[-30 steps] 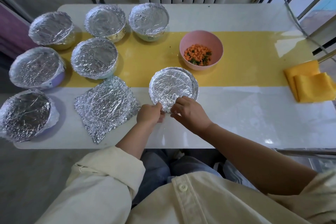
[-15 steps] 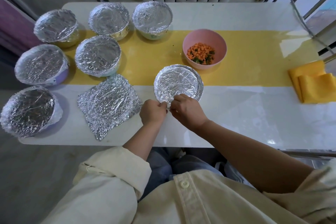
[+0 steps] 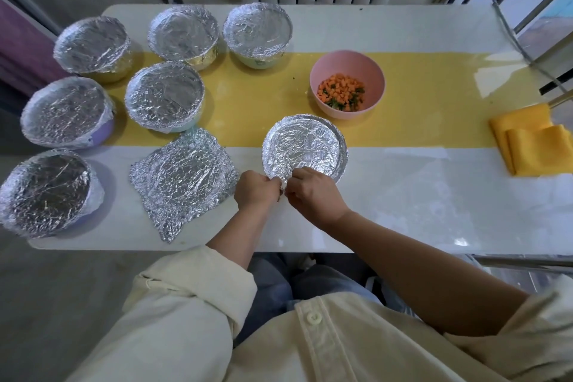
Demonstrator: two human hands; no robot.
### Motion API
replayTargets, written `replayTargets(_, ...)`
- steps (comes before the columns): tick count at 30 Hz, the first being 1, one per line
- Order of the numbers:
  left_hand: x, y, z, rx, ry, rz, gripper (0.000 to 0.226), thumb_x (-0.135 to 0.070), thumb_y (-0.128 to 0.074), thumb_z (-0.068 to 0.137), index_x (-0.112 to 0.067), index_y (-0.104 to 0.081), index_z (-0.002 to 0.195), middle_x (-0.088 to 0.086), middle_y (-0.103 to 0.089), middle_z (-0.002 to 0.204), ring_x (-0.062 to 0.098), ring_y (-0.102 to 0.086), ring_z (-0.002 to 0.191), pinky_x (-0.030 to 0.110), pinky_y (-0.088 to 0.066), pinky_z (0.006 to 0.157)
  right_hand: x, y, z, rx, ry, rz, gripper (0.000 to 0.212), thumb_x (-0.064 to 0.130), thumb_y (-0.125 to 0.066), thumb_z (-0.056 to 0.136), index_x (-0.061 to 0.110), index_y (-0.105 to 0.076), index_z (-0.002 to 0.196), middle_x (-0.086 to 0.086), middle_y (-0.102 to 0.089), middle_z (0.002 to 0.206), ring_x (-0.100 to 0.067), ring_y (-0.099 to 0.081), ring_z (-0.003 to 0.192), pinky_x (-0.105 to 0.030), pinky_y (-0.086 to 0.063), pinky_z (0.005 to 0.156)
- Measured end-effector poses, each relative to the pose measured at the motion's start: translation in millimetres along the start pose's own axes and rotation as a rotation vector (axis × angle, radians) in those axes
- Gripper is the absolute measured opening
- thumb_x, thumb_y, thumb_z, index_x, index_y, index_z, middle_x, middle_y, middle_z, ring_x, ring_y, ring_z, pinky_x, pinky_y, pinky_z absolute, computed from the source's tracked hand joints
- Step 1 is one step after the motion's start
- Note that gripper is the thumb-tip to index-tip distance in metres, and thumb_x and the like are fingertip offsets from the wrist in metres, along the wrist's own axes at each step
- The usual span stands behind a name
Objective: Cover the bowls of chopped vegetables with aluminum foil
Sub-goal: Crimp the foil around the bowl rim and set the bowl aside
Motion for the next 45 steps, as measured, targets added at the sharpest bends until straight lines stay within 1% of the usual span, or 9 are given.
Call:
replayTargets(5,1.4,4.5,3.3,-0.017,-0.002,-0.056,0.037,-0.031,-0.067,0.086,-0.009,-0.06,0.057,0.016,-0.074,0.07,0.03,-0.072,0.057,0.038,-0.061,0.073,0.6,-0.1,1.7,-0.002,0.016,0.019,0.023,-0.004,-0.075,0.064,0.006,-0.056,0.056,-0.008,-0.051,0.059,-0.029,-0.052,0.054,-0.027,-0.038,0.042)
replayTargets(9,1.9,6.0,12.3,-0.071,-0.054,0.037,0.036,-0.02,-0.067,0.077,-0.018,-0.045,0.048,0.02,-0.071,0.067,0.034,-0.073,0.067,0.027,-0.042,0.059,2.8,-1.5,-3.5,0.021,0.029,0.034,0.023,-0.004,-0.073,0.064,0.006,-0.055,0.056,-0.009,-0.05,0.059,-0.029,-0.052,0.053,-0.028,-0.037,0.042)
replayTargets(17,0.3,3.0,9.9,-0.024,-0.06,0.081,0.049,-0.043,-0.058,0.089,-0.003,-0.067,0.061,0.015,-0.071,0.065,0.033,-0.07,0.067,0.042,-0.059,0.075,0.1,-0.2,-5.5,0.011,0.006,0.027,0.021,-0.002,-0.071,0.066,0.007,-0.056,0.055,-0.007,-0.05,0.06,-0.029,-0.052,0.055,-0.028,-0.038,0.042)
replayTargets(21,-1.8,0.9,4.8,0.033,-0.01,0.037,0.056,-0.056,-0.052,0.077,-0.005,-0.07,0.067,0.01,-0.072,0.066,0.033,-0.072,0.069,0.045,-0.061,0.074,-0.8,1.1,-6.6,-0.019,-0.019,0.008,0.021,-0.001,-0.071,0.067,0.007,-0.056,0.055,-0.007,-0.05,0.058,-0.028,-0.051,0.055,-0.027,-0.035,0.042)
replayTargets(25,-0.6,-3.6,-2.5,0.128,-0.007,0.017,0.039,-0.031,-0.05,0.086,-0.003,-0.069,0.067,0.009,-0.072,0.06,0.031,-0.073,0.064,0.046,-0.062,0.073,-0.4,-0.6,-3.7,-0.058,-0.027,0.041,0.022,0.012,-0.054,0.078,0.007,-0.059,0.057,-0.007,-0.051,0.06,-0.028,-0.052,0.056,-0.03,-0.04,0.042)
replayTargets(29,12.7,-6.4,21.4,0.088,-0.057,0.094,0.046,-0.039,-0.038,0.071,-0.003,-0.066,0.073,0.015,-0.072,0.071,0.037,-0.071,0.07,0.051,-0.061,0.072,-4.2,3.0,-6.7,-0.029,0.021,0.077,0.014,0.02,-0.071,0.076,0.006,-0.065,0.076,-0.008,-0.057,0.073,-0.027,-0.053,0.069,-0.034,-0.043,0.056)
replayTargets(32,19.8,-6.8,36.0,0.075,-0.071,0.121,0.049,-0.044,-0.037,0.073,-0.005,-0.067,0.073,0.015,-0.072,0.069,0.035,-0.071,0.069,0.052,-0.061,0.071,-11.0,10.1,-11.8,0.007,0.02,0.055,0.026,0.014,-0.085,0.062,0.007,-0.064,0.075,-0.008,-0.057,0.075,-0.03,-0.055,0.067,-0.032,-0.044,0.054)
replayTargets(39,2.9,-0.2,-0.1,0.042,-0.026,-0.014,0.061,-0.063,-0.047,0.075,-0.006,-0.069,0.066,0.007,-0.072,0.064,0.032,-0.072,0.064,0.045,-0.061,0.067,-10.7,5.7,-14.5,-0.011,0.047,-0.019,0.022,-0.001,-0.073,0.071,0.007,-0.057,0.058,-0.007,-0.052,0.064,-0.028,-0.051,0.058,-0.03,-0.037,0.045)
replayTargets(45,2.0,-12.7,-19.8,0.18,0.078,-0.124,0.032,-0.022,-0.056,0.09,0.004,-0.071,0.081,0.011,-0.072,0.06,0.03,-0.074,0.062,0.047,-0.063,0.072,-5.3,2.4,-12.1,0.031,0.062,-0.033,0.024,-0.002,-0.077,0.066,0.008,-0.057,0.056,-0.006,-0.048,0.061,-0.027,-0.049,0.056,-0.03,-0.032,0.045)
Point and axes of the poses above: each hand's wrist, its own z-axis towards the middle knuckle, its own y-axis out of the back of the hand, x = y × z, the point moved 6 cm from there along z, towards the middle knuckle
